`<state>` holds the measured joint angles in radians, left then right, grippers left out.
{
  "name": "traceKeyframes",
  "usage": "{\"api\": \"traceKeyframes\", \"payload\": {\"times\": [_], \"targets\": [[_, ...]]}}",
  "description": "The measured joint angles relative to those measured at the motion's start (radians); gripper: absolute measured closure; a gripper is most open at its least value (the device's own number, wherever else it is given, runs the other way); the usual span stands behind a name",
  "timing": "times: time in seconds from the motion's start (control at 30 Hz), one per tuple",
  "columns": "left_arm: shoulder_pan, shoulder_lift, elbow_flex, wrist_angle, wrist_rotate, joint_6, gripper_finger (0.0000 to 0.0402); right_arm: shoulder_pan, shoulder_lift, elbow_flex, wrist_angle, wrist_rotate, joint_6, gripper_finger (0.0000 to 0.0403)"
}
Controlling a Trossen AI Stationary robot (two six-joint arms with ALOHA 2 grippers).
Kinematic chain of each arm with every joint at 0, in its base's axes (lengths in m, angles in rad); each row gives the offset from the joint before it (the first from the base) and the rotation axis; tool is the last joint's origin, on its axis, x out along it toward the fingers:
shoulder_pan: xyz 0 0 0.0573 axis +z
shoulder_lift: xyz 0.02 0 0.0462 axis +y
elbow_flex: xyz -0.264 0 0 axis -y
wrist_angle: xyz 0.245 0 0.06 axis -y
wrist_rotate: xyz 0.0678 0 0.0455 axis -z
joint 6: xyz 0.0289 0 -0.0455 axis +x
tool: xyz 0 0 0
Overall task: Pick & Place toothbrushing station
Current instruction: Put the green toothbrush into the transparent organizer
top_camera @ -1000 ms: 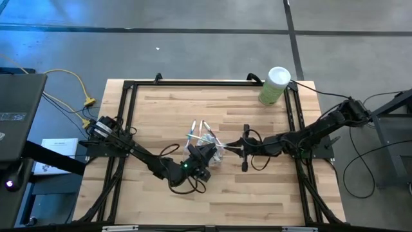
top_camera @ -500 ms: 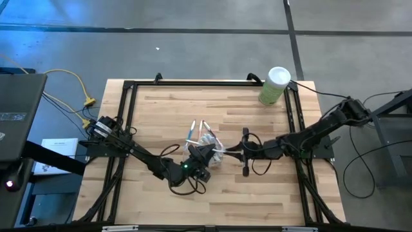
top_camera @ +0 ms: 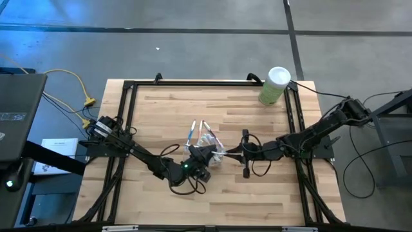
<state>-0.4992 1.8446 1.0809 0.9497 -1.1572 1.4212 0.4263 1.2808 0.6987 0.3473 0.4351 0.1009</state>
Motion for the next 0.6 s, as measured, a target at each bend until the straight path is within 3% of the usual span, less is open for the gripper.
{"api": "traceKeyframes", "payload": {"times": [0.3,0.47,0.6], "targets": [[0.000,0.000,-0.002,-0.018,0.003,0.006,0.0377,0.000,-0.002,0.003,0.008,0.002,0.000,0.0390],[-0.004,0.000,-0.002,-0.018,0.004,0.026,0.0378,0.002,-0.002,0.003,0.007,0.001,-0.017,0.0385],[-0.014,0.000,-0.002,-0.011,0.006,0.023,0.0378,0.007,-0.002,0.003,0.016,0.000,-0.047,0.0352]]}}
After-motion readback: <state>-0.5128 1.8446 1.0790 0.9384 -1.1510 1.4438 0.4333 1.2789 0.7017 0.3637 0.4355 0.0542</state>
